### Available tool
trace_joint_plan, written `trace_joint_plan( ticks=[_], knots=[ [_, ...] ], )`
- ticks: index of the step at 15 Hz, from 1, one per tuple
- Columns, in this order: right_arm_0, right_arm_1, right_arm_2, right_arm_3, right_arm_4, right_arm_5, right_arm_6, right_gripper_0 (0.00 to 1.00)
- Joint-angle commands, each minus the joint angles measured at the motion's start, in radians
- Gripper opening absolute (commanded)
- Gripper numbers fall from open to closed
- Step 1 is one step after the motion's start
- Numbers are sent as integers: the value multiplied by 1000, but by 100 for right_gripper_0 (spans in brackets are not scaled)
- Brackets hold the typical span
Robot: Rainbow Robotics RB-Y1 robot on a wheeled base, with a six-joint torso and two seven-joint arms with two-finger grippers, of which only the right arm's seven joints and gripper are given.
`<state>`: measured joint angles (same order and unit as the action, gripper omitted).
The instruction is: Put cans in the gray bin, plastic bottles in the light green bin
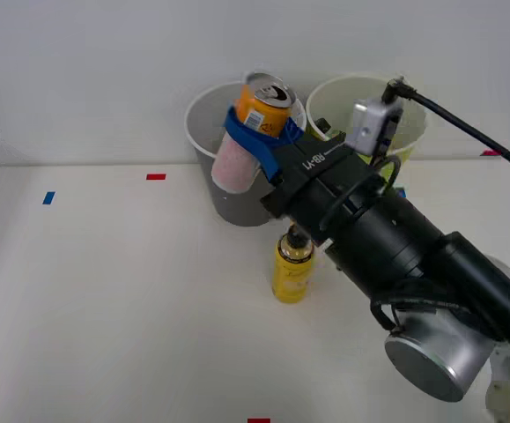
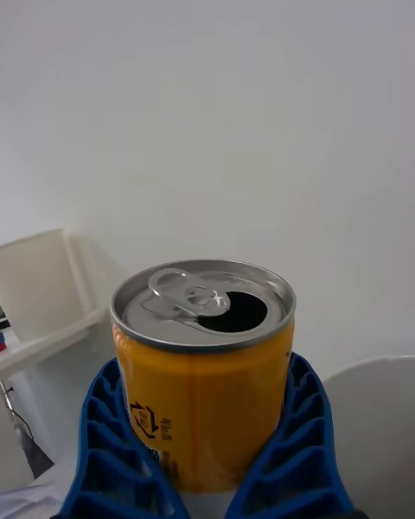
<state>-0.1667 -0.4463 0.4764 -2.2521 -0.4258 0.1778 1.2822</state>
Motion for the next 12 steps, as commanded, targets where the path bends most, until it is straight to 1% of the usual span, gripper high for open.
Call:
trace_joint_plan(
  ticks=[1, 3, 8, 10, 12],
  knots=[
    [-157, 48, -67, 29, -16, 207, -21, 0],
    [-240, 63, -62, 128, -25, 189, -64, 0],
    [-436, 115, -59, 394, -39, 151, -61, 0],
    [-516, 120, -41, 505, -39, 138, -58, 0],
    [-553, 124, -16, 588, -14, 86, -57, 0]
  ],
)
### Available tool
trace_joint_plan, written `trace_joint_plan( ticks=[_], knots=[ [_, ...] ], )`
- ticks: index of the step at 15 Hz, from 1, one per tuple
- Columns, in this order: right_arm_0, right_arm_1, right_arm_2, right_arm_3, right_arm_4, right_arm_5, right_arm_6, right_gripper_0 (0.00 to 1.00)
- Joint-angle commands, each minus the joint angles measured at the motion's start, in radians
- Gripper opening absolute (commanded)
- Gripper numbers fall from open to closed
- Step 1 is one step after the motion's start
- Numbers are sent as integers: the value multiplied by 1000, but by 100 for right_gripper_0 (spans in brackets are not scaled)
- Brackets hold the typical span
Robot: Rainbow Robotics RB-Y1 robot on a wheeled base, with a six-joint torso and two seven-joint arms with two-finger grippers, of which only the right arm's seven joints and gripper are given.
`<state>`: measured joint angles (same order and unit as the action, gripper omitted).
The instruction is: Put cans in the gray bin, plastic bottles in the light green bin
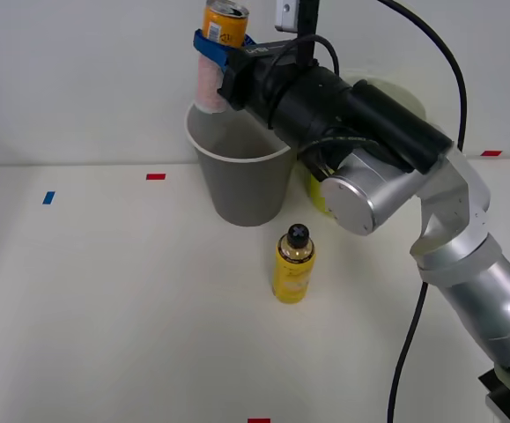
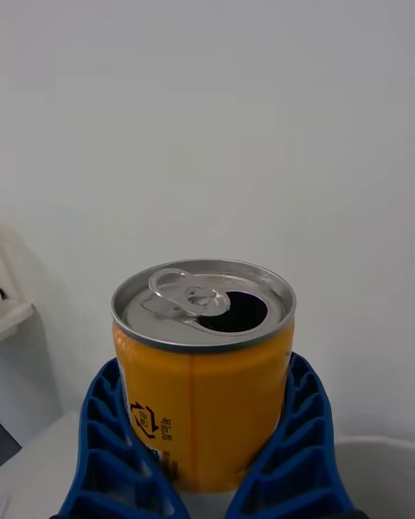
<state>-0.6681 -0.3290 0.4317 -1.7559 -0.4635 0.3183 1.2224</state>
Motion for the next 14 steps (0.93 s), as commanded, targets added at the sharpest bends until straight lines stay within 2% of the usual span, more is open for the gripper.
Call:
trace_joint_plan(
  ticks=[1, 4, 10, 11, 12, 13, 14],
  knots=[
    [-68, 7, 39, 125, 63, -62, 5, 0],
    [-96, 8, 56, 170, 89, -64, 6, 0],
    [-97, 2, 61, 170, 128, -65, 0, 1],
    [-97, 2, 59, 170, 128, -64, -1, 12],
    [-97, 1, 59, 170, 131, -65, -1, 32],
    [-97, 2, 61, 170, 131, -65, -4, 64],
    [-99, 2, 59, 170, 131, -65, -6, 87]
  ],
)
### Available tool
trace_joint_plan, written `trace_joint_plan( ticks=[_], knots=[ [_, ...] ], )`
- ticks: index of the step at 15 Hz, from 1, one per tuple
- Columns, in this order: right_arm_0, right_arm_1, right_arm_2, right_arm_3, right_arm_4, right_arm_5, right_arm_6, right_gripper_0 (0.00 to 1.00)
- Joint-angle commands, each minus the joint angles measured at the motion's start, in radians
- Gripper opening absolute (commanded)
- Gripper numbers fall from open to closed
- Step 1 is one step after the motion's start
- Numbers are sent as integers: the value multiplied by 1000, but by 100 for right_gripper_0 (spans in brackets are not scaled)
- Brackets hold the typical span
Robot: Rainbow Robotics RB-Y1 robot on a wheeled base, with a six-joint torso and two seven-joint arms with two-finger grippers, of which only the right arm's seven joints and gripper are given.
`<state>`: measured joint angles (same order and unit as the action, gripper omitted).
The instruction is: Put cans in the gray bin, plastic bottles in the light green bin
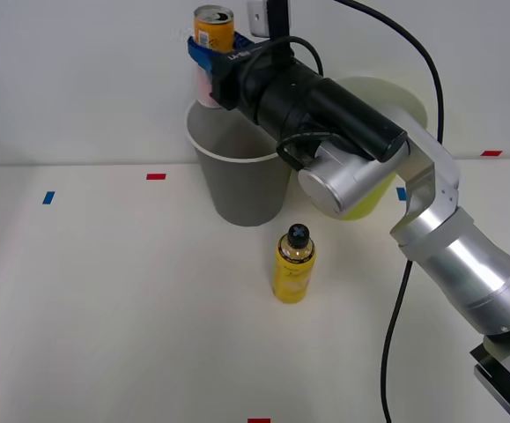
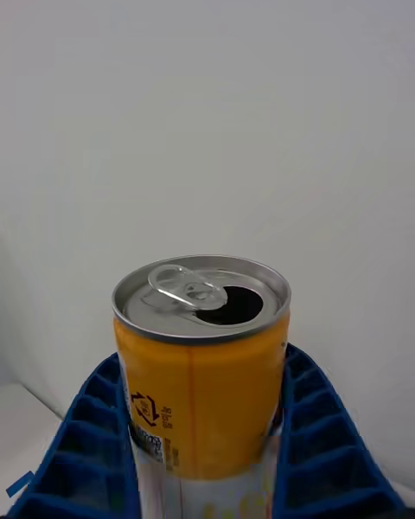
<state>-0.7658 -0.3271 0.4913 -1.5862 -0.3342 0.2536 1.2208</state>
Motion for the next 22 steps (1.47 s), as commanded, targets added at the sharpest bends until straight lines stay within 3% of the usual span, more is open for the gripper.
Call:
trace_joint_plan(
  ticks=[1, 2, 14, 17, 20, 22],
  knots=[
    [0, 0, 1, 0, 1, -1, -7, 96],
    [0, -1, 1, 0, 0, -1, -12, 100],
    [-1, -38, 1, 0, -36, -34, -26, 100],
    [8, -127, 1, -64, -157, -50, -35, 100],
    [118, -288, 0, -213, -298, -50, -49, 100],
    [215, -328, -13, -273, -330, -73, -56, 100]
  ],
)
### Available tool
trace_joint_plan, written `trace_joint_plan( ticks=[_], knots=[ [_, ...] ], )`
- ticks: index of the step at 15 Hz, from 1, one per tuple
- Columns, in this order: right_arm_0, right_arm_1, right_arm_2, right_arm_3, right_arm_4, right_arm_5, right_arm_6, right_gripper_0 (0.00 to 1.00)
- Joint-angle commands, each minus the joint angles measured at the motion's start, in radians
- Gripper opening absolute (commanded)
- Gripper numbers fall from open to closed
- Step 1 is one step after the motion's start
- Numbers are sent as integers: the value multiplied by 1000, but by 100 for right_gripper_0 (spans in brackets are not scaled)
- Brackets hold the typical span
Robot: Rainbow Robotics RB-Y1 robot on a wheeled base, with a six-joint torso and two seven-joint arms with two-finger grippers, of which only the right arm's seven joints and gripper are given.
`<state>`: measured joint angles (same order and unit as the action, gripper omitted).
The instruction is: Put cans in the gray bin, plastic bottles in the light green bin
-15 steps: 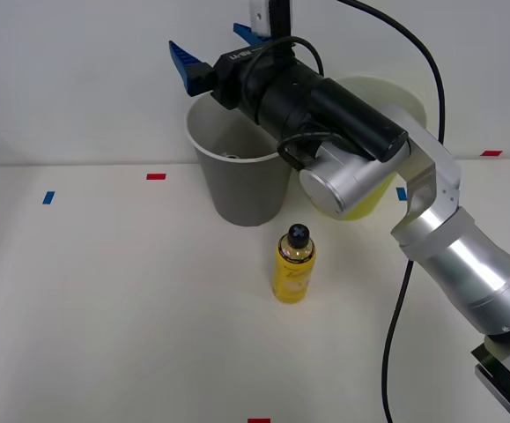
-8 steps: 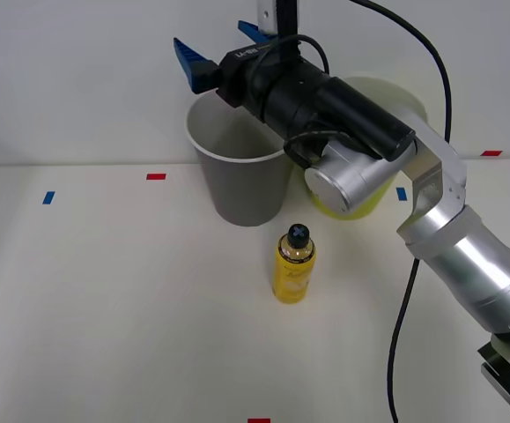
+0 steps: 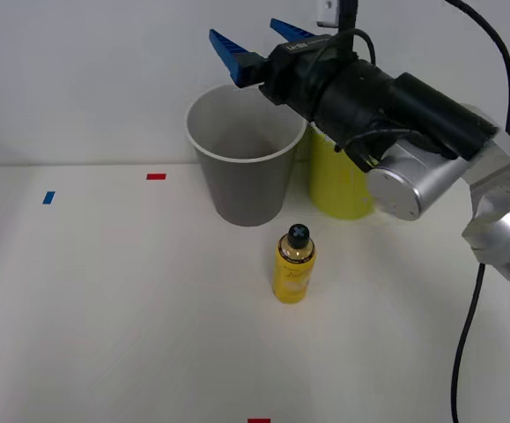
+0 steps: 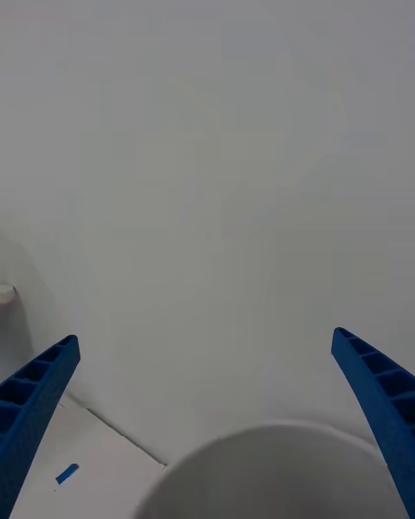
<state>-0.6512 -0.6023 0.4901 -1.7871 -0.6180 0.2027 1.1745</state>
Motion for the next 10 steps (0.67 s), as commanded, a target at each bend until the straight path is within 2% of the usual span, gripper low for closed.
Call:
trace_joint_plan(
  ticks=[1, 4, 7, 10],
  knots=[
    [159, -60, -22, -95, -45, -51, -12, 100],
    [297, -76, -65, -155, -14, -82, -10, 100],
    [456, -45, -143, -239, 15, -80, 11, 100],
    [582, -85, -192, -305, 43, -80, 33, 100]
  ],
)
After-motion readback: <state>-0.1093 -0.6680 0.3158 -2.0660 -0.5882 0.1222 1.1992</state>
